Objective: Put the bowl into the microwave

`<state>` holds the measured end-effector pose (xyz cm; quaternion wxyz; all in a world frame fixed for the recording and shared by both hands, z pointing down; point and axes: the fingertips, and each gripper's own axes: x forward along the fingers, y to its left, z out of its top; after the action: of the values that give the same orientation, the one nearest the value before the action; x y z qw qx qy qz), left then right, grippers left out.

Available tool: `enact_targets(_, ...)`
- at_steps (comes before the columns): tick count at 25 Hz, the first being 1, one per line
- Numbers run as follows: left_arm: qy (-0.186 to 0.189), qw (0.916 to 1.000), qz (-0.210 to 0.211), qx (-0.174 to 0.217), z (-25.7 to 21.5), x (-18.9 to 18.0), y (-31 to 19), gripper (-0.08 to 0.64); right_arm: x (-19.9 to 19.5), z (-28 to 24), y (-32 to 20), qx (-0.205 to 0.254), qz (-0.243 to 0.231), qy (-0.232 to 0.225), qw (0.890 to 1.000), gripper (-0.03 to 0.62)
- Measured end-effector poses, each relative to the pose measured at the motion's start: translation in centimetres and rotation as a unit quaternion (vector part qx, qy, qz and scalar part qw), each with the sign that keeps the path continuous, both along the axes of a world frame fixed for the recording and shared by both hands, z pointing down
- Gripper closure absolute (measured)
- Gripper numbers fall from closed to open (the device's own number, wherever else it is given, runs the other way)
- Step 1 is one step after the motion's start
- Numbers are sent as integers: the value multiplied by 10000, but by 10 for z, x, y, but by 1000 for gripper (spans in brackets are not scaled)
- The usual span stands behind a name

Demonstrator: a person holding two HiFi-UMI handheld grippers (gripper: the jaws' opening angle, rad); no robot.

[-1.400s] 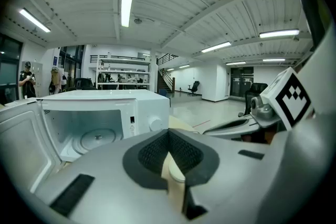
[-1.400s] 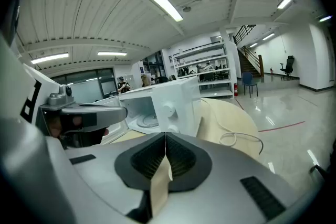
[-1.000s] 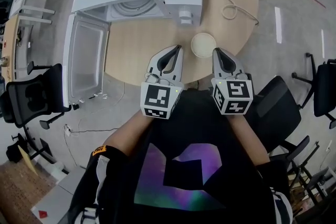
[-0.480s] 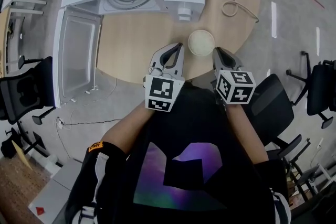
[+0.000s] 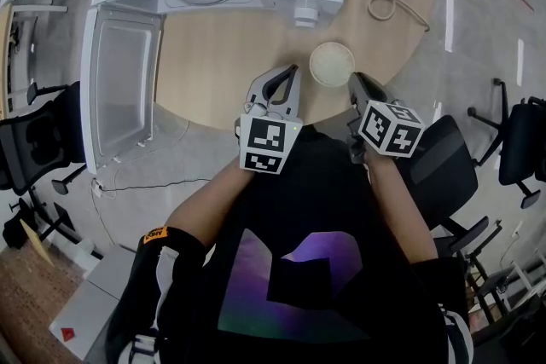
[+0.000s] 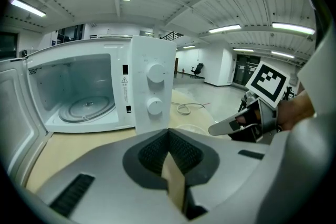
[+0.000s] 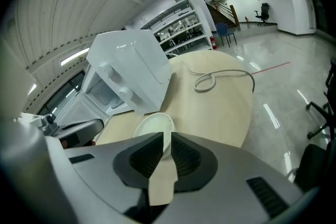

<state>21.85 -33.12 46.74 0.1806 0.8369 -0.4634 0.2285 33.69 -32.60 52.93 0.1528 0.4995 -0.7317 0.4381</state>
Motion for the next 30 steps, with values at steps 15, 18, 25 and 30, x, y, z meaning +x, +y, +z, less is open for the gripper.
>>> enact_targets(15,-6,9994,-147,-318,24,-7,0,515,-2,26,1,-812,404,-847,9923,515)
enact_targets(18,-14,9993,-165,-332,24,-8,0,515,-4,28,0,-932,515,-1106,9881,515)
enact_targets(25,-35,9992,-252,-313,22,-16,-1,515,-3,31,-1,-1123,969,-1741,9735,515)
enact_targets(30,-59,9991,-290,-298,20,-19,0,515,-2,31,-4,-1162,1039,-1853,9702,532)
